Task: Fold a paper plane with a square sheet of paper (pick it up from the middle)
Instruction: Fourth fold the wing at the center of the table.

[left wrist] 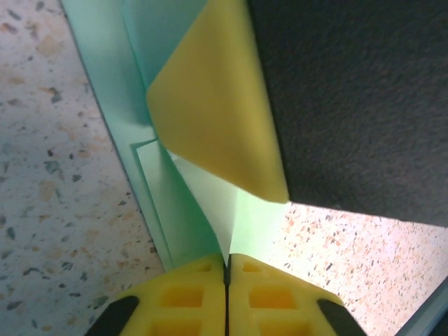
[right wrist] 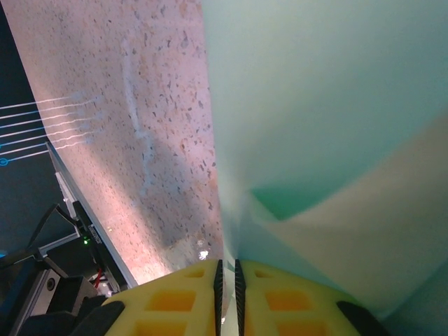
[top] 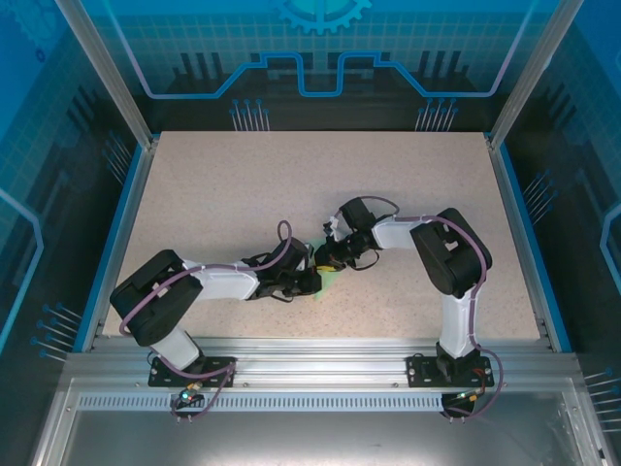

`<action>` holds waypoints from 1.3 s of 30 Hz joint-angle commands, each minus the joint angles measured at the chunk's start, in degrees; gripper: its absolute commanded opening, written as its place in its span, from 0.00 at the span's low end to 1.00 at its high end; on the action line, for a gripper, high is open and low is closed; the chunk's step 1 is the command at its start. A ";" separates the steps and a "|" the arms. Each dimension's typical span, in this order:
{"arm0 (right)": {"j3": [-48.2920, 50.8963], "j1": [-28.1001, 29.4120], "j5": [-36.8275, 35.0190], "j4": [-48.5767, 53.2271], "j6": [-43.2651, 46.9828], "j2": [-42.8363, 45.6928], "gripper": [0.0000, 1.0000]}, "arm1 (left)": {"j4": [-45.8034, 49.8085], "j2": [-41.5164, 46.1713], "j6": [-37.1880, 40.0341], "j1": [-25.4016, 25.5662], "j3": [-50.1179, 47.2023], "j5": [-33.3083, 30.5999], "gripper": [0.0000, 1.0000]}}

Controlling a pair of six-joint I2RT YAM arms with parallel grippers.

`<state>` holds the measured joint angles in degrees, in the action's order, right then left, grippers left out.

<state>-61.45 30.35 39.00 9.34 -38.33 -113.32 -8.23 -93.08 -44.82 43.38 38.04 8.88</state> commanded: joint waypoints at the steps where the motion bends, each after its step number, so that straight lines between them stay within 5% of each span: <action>1: 0.28 -0.61 -0.10 1.35 0.27 4.32 0.17 | -1.26 0.72 0.85 0.22 -2.55 -0.16 0.01; 9: 3.19 -3.82 -1.48 3.69 0.66 12.73 0.22 | 0.39 4.66 7.99 0.22 -7.97 2.31 0.00; 23: 7.47 0.68 -0.98 2.43 1.68 12.34 0.19 | -6.59 5.97 6.12 0.26 -12.40 3.39 0.01; 39: 6.27 0.85 -0.62 0.60 1.68 8.53 0.17 | -2.87 6.47 8.16 0.13 -7.01 3.60 0.29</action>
<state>-54.83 30.79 37.76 10.39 -37.43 -104.07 -13.72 -86.76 -38.44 43.35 28.82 11.92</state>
